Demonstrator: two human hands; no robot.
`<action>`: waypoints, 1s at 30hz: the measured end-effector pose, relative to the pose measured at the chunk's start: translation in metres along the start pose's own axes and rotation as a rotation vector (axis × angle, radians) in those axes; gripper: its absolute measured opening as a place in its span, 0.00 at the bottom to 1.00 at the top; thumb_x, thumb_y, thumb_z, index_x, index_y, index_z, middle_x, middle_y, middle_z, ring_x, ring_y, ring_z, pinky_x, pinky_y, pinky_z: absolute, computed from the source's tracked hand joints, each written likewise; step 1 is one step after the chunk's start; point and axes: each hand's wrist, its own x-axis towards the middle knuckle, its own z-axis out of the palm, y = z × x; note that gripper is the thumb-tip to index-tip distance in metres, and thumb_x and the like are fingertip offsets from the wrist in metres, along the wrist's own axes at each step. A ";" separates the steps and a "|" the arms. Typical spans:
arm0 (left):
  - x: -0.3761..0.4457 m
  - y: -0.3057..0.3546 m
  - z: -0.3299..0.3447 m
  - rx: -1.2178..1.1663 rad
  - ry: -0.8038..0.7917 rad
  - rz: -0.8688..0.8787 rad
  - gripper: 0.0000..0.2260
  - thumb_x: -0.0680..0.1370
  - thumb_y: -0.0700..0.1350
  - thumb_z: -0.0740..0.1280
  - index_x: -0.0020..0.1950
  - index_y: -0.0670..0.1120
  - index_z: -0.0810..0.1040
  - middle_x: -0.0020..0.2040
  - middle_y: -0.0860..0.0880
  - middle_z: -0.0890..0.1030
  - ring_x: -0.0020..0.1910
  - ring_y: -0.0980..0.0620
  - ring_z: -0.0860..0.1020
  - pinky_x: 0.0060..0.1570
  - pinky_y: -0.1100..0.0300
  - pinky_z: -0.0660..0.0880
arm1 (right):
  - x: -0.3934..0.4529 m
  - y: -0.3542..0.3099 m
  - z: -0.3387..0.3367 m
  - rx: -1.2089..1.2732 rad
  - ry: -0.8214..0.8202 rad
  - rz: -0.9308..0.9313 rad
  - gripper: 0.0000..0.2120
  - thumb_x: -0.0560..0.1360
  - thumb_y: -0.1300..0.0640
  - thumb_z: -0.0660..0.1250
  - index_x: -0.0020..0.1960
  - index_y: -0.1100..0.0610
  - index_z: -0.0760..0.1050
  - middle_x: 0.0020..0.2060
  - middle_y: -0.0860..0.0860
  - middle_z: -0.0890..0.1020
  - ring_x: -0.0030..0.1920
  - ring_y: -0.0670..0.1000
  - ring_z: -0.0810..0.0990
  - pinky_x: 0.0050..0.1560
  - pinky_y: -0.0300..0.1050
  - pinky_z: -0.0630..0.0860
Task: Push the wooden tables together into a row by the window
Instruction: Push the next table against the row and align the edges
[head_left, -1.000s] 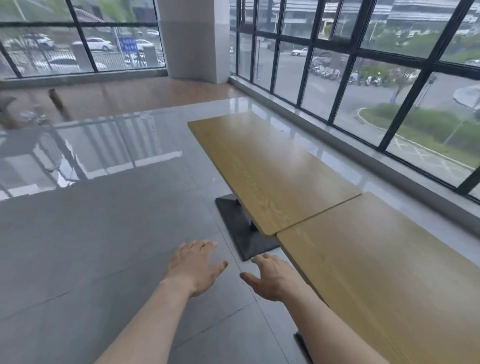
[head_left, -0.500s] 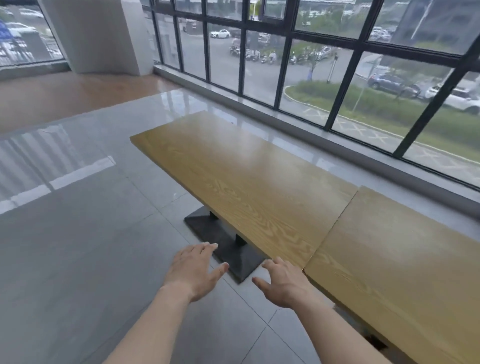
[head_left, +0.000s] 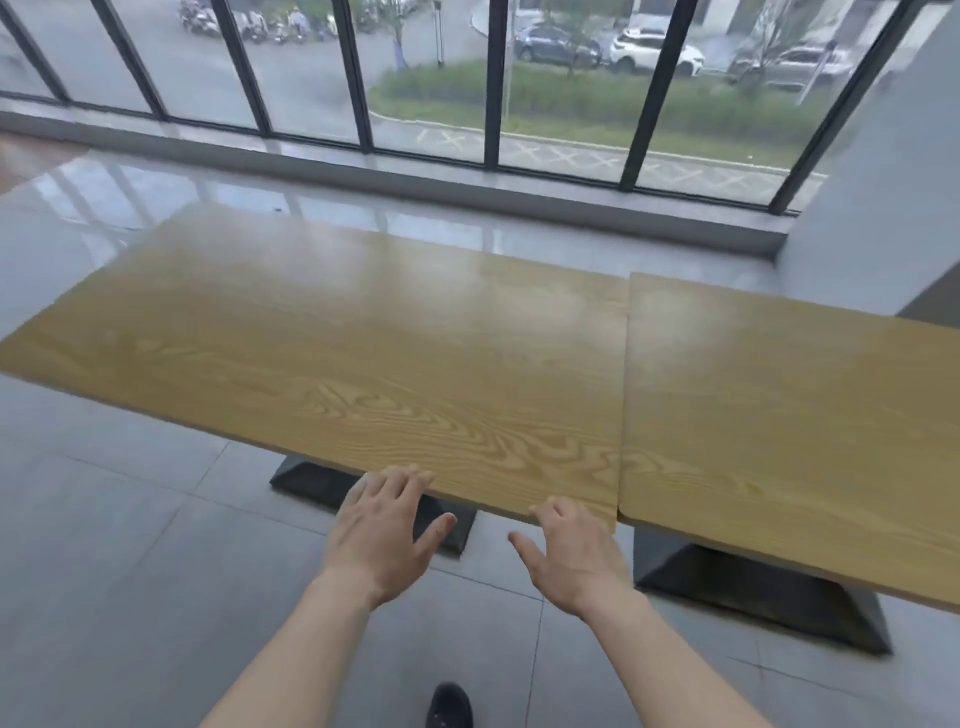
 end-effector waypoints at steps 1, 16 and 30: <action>0.011 -0.006 0.005 0.010 0.012 0.029 0.30 0.82 0.67 0.53 0.81 0.55 0.61 0.81 0.55 0.62 0.81 0.53 0.55 0.80 0.54 0.49 | 0.009 -0.002 0.007 0.011 0.018 0.009 0.27 0.83 0.37 0.53 0.75 0.52 0.68 0.73 0.50 0.71 0.75 0.53 0.66 0.73 0.49 0.65; 0.165 -0.071 0.100 0.055 0.118 0.339 0.32 0.80 0.67 0.54 0.79 0.51 0.66 0.81 0.49 0.65 0.82 0.47 0.57 0.81 0.49 0.47 | 0.133 0.008 0.091 -0.026 0.445 0.162 0.33 0.82 0.35 0.45 0.79 0.53 0.65 0.81 0.56 0.62 0.82 0.57 0.54 0.82 0.58 0.50; 0.187 -0.070 0.119 0.030 0.220 0.366 0.31 0.78 0.64 0.59 0.76 0.48 0.71 0.78 0.46 0.70 0.80 0.42 0.62 0.79 0.43 0.55 | 0.153 0.017 0.102 -0.065 0.660 0.188 0.27 0.79 0.42 0.57 0.73 0.53 0.73 0.75 0.55 0.71 0.79 0.58 0.64 0.79 0.60 0.56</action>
